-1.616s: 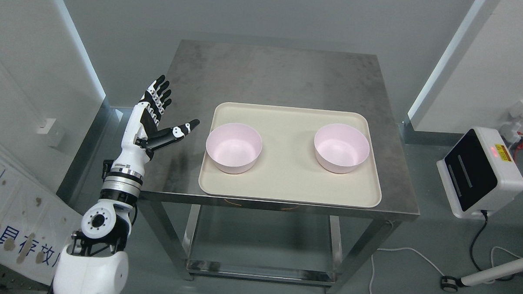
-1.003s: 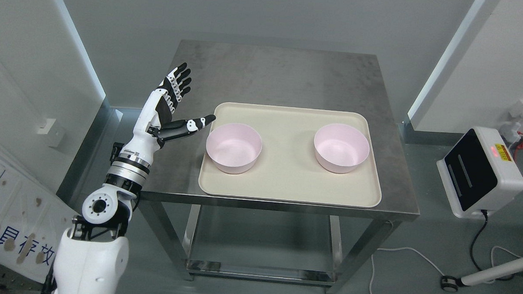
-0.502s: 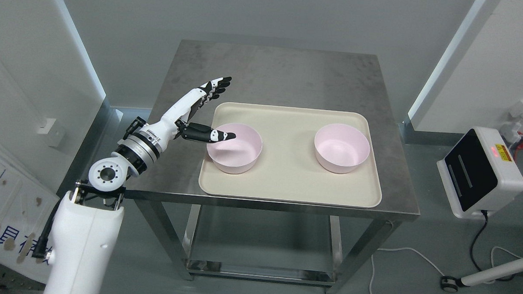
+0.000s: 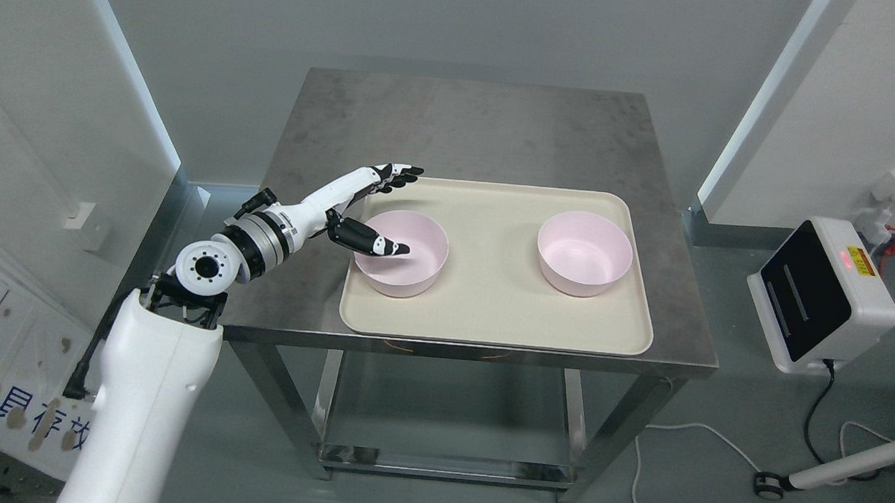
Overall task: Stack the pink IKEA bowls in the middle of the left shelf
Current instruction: 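Reach the left hand toward the pink bowl nearer the robot, then close the left hand fingers on the rim of the pink bowl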
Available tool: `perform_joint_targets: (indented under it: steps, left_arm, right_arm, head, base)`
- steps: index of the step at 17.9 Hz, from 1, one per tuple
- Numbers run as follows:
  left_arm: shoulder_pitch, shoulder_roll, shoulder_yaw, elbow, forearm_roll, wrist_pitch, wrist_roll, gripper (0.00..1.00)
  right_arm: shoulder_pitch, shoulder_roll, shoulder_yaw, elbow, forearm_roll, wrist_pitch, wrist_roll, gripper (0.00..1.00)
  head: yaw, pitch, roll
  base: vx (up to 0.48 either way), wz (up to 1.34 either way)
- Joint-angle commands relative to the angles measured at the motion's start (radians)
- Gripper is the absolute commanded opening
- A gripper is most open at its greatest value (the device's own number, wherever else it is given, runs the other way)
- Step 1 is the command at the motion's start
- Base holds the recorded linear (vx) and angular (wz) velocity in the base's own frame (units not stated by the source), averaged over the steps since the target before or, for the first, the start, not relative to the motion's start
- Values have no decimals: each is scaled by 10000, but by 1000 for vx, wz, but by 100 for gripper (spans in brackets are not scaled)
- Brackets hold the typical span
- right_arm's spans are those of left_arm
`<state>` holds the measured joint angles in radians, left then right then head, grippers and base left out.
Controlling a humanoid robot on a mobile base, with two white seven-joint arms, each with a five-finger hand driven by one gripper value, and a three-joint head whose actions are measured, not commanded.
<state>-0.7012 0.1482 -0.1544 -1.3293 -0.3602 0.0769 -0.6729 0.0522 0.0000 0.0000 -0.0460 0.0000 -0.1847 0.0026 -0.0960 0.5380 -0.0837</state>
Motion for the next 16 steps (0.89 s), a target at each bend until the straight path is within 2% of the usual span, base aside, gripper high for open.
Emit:
perform_joint_targets:
  steps: [1,5,8,12,16]
  left_arm:
    - [-733,205,-542,1358,-1151,106,-67,76]
    - [-903,221,-588,1343,-1245,75,-128,63]
    - [-949,221,-818,1313,-1276,-2,-938,54]
    - [-1286,205,-910,1328,-1949,-186,-1110,52]
    - [-1440,99,-1263,1343,-2440,-460,-1110,40]
  right_arm:
    - [0,-175,-92,0,77,-9,4,100]
    - [0,-175,-92,0,77,-9,4,100]
    - [0,-175,-107,0,77,-9,4,100]
    - [0,-175,-107,0,77,-9,4,100]
    - [0,-175,-92,0,77,-9,4,100]
  head:
    - [0,0,0]
    - [0,0,0]
    - [0,0,0]
    - [0,0,0]
    - [0,0,0]
  base:
    - [0,0]
    - [0,0]
    - [0,0]
    - [0,0]
    - [0,0]
